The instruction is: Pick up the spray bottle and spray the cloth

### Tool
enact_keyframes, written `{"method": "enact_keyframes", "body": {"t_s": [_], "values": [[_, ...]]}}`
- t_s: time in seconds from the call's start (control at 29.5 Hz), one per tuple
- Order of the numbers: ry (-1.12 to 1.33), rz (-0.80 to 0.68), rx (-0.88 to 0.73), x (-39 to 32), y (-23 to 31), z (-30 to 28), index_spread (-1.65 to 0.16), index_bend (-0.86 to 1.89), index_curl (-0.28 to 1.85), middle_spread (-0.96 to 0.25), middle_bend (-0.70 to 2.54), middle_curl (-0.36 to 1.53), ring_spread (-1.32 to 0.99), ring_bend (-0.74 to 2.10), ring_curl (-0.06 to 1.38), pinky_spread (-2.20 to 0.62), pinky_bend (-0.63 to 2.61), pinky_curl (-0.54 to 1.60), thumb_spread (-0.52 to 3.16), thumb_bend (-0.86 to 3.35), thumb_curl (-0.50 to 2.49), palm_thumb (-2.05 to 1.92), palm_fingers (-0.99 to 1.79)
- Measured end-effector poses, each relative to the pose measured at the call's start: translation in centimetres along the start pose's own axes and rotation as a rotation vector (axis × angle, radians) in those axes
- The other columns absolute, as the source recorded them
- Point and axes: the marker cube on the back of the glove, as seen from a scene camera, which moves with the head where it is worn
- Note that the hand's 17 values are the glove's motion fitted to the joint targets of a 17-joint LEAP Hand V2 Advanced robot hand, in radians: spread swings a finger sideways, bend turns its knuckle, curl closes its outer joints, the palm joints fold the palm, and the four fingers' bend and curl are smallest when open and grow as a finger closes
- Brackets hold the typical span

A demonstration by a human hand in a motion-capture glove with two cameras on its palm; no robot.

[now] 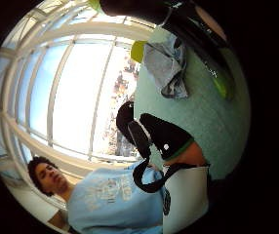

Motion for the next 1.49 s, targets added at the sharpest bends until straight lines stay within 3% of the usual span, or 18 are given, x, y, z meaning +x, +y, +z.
{"method": "enact_keyframes", "body": {"t_s": [0.27,0.61,0.91,1.12,1.49], "values": [[-0.060,0.078,-0.001,0.8,-4.5,0.9,-0.40,0.09,0.23,-0.06,0.28,0.38,0.00,0.27,0.28,0.23,0.31,0.35,1.07,-0.02,0.28,0.55,0.52],[-0.270,0.065,-0.040,1.2,-8.2,2.8,-0.41,0.12,0.22,-0.07,0.30,0.39,0.00,0.30,0.29,0.24,0.31,0.35,1.05,0.02,0.33,0.73,0.57],[-0.286,0.063,-0.039,1.0,-9.3,3.6,-0.41,0.14,0.23,-0.08,0.31,0.39,-0.01,0.31,0.30,0.26,0.27,0.34,1.02,-0.01,0.35,0.77,0.65],[-0.268,0.069,0.016,1.0,-9.3,3.6,-0.37,0.23,0.29,-0.10,0.28,0.39,-0.05,0.33,0.30,0.26,0.22,0.33,1.00,0.01,0.39,0.86,0.89],[-0.193,0.039,0.130,0.9,-9.0,3.5,-0.31,0.19,0.36,-0.14,0.23,0.39,-0.09,0.30,0.32,0.22,0.19,0.33,0.97,-0.01,0.44,0.92,1.04]]}}
